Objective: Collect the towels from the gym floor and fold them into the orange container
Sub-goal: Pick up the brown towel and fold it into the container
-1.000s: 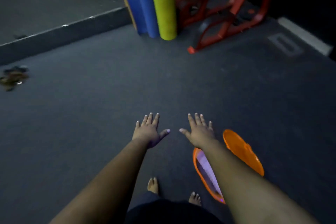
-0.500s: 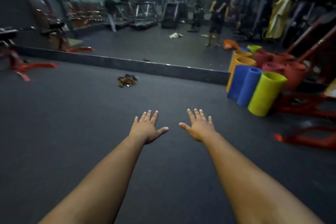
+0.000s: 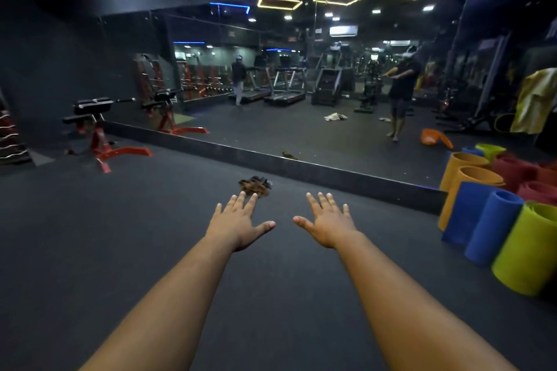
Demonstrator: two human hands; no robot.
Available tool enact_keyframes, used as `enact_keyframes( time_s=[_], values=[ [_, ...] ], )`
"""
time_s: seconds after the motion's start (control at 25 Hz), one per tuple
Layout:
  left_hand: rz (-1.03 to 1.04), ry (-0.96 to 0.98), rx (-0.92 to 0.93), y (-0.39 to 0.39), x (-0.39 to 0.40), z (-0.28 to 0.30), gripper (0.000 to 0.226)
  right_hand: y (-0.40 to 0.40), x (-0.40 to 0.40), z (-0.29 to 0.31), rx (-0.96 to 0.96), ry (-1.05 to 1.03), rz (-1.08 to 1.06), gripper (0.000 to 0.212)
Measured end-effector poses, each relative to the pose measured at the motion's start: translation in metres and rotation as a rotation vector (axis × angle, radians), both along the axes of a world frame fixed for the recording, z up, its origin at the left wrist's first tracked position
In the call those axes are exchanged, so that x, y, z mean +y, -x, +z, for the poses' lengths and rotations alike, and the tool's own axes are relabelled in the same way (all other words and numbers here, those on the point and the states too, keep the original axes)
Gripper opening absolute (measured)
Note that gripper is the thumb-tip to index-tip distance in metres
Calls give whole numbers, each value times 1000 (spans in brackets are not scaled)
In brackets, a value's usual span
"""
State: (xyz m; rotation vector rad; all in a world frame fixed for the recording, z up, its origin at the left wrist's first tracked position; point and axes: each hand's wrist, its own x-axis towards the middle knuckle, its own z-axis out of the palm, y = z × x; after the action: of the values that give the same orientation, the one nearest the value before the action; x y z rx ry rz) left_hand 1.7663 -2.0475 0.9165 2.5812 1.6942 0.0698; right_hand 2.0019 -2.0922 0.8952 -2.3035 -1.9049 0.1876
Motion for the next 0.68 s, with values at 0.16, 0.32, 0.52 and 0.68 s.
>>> enact_keyframes(
  time_s=[0.16, 0.32, 0.52, 0.68],
  values=[
    [36, -13, 7, -23, 79, -3, 98, -18, 91, 0, 0, -3, 39, 88],
    [87, 2, -2, -50, 159, -1, 97, -42, 184, 0, -10, 13, 85, 89],
    [131, 12, -37, -63, 261, 1, 96, -61, 293, 0, -20, 33, 122, 88],
    [147, 21, -46, -62, 358, -15, 96, -63, 391, -12, -38, 37, 130, 89]
  ],
)
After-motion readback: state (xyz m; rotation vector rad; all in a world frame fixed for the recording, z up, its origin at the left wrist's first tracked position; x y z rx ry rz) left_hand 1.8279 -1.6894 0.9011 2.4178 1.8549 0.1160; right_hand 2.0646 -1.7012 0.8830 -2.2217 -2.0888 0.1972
